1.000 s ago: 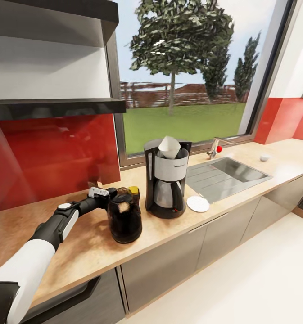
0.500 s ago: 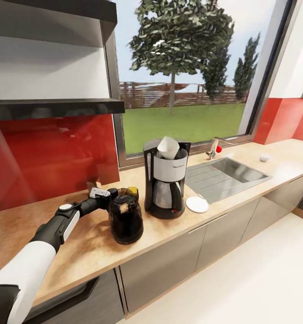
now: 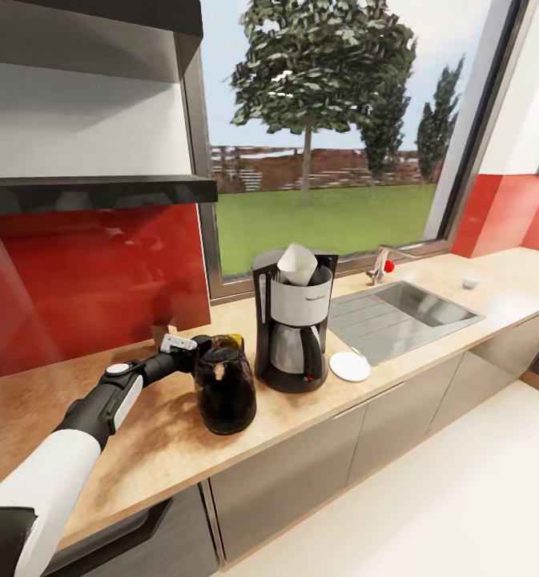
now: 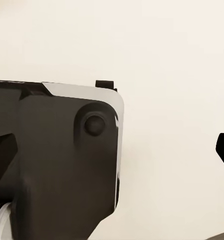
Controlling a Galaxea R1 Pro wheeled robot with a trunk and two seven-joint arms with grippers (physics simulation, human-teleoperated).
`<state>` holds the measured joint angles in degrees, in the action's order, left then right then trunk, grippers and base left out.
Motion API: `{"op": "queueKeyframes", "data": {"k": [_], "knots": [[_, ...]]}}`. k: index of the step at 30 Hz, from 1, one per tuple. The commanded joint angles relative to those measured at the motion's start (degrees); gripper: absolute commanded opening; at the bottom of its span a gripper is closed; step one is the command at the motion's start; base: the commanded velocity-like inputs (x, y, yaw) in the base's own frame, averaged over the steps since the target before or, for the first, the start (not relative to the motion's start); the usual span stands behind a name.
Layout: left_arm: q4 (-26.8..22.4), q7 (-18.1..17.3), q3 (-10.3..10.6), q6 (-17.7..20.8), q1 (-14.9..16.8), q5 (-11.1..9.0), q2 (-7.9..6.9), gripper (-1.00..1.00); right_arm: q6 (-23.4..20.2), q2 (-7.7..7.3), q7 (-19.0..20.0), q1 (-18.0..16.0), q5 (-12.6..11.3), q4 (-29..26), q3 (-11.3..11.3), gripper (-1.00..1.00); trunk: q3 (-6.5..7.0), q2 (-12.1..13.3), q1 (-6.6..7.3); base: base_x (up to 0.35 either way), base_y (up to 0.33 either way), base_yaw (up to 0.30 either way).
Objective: Set up a coffee station on the kitchen countertop: keep the coffee maker on the countertop, move the bottle of coffee from the kitchen shelf to the counter next to the coffee maker, place a paper coffee filter on top of the coffee maker, put the saucer next to the coffee maker with the coffee cup on the saucer, and place the electric kettle next to the coffee maker.
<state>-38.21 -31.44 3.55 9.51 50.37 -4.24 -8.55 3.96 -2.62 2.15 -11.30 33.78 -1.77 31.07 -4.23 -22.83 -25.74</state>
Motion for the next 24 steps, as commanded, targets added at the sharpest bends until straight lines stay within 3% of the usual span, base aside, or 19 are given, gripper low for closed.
{"op": "queueKeyframes", "data": {"k": [1,24], "knots": [[4.3,0.0,0.2,0.5,0.0,-0.2,-0.02,-1.00,0.2,-0.02,0.2,0.0,0.3,0.0,0.5,1.00,-0.14,-0.1,-0.05,0.000,0.000,0.000],[4.4,0.2,0.3,0.5,-0.4,0.0,-0.06,-1.00,0.2,-0.02,0.1,0.0,0.3,0.0,0.5,1.00,-1.22,-2.5,-1.37,0.000,0.000,0.000]]}}
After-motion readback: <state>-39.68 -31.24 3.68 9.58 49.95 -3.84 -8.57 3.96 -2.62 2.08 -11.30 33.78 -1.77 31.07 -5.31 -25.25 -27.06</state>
